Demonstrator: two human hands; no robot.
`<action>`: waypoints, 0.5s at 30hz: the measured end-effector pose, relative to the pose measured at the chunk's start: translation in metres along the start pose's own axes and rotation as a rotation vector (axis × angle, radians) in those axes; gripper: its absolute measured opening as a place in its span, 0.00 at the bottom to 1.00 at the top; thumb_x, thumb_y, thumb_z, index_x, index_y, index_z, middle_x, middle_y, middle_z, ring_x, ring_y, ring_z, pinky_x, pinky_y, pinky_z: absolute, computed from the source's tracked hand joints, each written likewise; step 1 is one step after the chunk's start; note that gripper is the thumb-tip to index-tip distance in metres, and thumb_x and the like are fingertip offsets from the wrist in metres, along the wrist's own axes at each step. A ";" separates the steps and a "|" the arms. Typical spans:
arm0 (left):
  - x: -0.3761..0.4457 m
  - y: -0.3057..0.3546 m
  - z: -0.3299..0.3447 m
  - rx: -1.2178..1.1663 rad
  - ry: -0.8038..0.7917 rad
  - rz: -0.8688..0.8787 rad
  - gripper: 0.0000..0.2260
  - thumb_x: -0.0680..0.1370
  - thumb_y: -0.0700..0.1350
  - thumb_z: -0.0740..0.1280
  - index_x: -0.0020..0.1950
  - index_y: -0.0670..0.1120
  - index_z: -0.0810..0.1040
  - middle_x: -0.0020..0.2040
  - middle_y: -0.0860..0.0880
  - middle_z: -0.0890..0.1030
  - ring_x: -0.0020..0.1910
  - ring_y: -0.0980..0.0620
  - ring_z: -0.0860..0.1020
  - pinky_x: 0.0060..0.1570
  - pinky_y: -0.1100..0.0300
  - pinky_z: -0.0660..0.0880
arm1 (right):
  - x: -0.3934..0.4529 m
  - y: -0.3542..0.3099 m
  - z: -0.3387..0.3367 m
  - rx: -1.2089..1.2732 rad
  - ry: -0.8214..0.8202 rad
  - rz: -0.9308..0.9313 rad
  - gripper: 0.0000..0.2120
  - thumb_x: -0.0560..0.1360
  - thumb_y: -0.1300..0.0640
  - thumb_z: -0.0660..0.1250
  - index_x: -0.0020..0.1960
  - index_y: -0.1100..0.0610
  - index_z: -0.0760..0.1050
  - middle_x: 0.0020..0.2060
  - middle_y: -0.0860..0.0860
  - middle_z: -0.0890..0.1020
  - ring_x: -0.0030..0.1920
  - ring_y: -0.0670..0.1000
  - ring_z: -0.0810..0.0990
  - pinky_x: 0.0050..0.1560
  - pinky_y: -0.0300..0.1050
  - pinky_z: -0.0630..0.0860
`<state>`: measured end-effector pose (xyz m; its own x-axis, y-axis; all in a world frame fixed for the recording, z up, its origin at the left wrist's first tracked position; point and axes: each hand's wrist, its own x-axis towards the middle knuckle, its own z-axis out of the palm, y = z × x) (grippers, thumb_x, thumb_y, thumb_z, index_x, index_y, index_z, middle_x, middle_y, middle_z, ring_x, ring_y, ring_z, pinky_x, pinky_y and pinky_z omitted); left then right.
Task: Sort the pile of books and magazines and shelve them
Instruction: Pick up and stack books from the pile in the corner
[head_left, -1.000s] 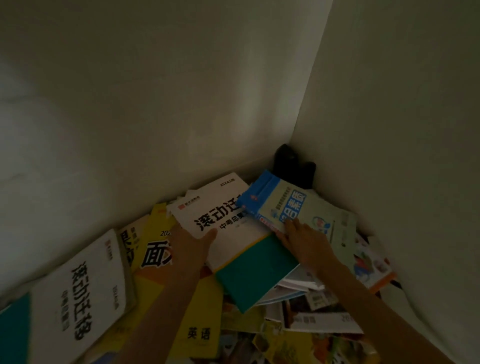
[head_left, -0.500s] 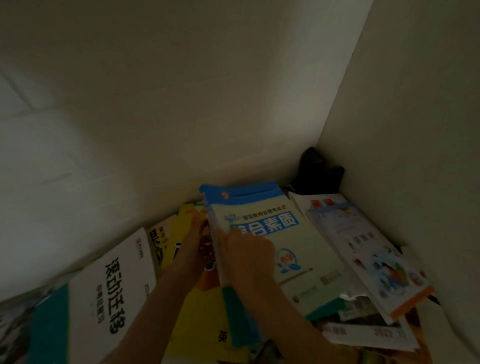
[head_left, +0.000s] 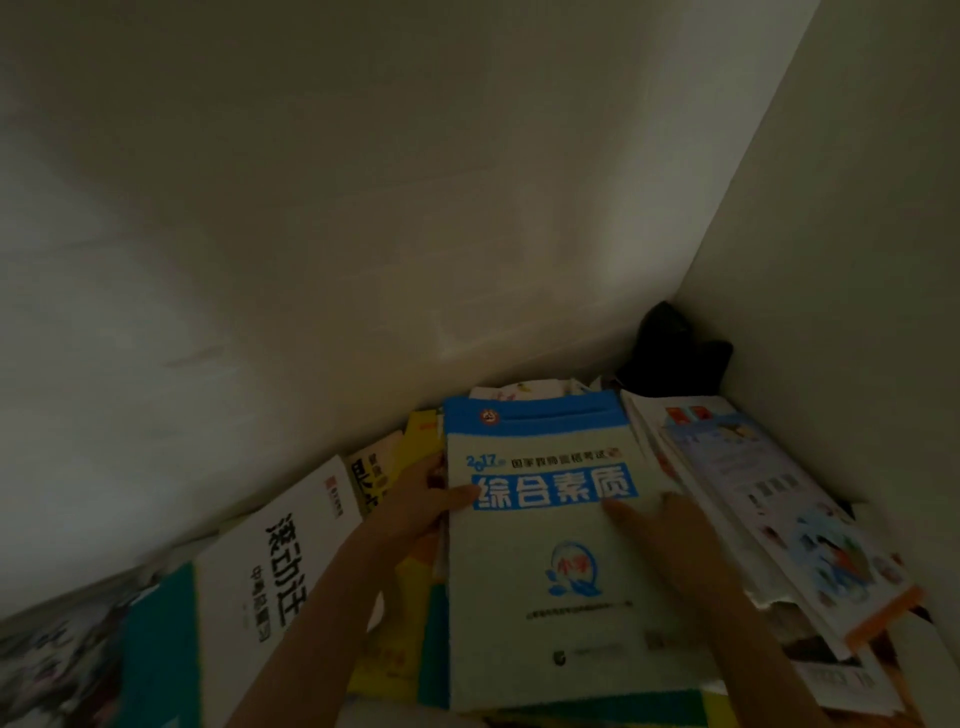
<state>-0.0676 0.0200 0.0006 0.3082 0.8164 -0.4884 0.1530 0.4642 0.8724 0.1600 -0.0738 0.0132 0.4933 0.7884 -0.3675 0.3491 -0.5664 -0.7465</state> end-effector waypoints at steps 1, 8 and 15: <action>-0.002 -0.004 -0.008 0.028 0.038 0.017 0.15 0.72 0.37 0.71 0.57 0.44 0.75 0.53 0.44 0.81 0.45 0.50 0.81 0.41 0.57 0.81 | -0.004 -0.002 0.009 0.032 -0.026 0.025 0.17 0.72 0.50 0.71 0.55 0.58 0.73 0.51 0.56 0.82 0.45 0.53 0.81 0.45 0.49 0.80; -0.011 -0.022 -0.045 0.075 0.059 0.065 0.14 0.73 0.44 0.70 0.58 0.52 0.74 0.49 0.53 0.81 0.44 0.55 0.81 0.39 0.62 0.80 | -0.034 -0.019 0.071 -0.081 0.115 0.099 0.27 0.72 0.48 0.69 0.62 0.63 0.64 0.60 0.59 0.71 0.60 0.61 0.73 0.58 0.57 0.73; -0.004 0.000 -0.043 0.126 0.046 -0.080 0.14 0.69 0.50 0.73 0.50 0.45 0.78 0.45 0.47 0.82 0.36 0.56 0.79 0.43 0.63 0.77 | -0.060 -0.024 0.084 0.031 0.167 0.137 0.24 0.75 0.50 0.67 0.64 0.59 0.63 0.60 0.57 0.71 0.58 0.59 0.74 0.54 0.50 0.73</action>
<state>-0.1094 0.0308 0.0016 0.2474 0.7947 -0.5542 0.2930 0.4839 0.8246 0.0547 -0.0872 0.0066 0.6604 0.6525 -0.3716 0.2463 -0.6557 -0.7137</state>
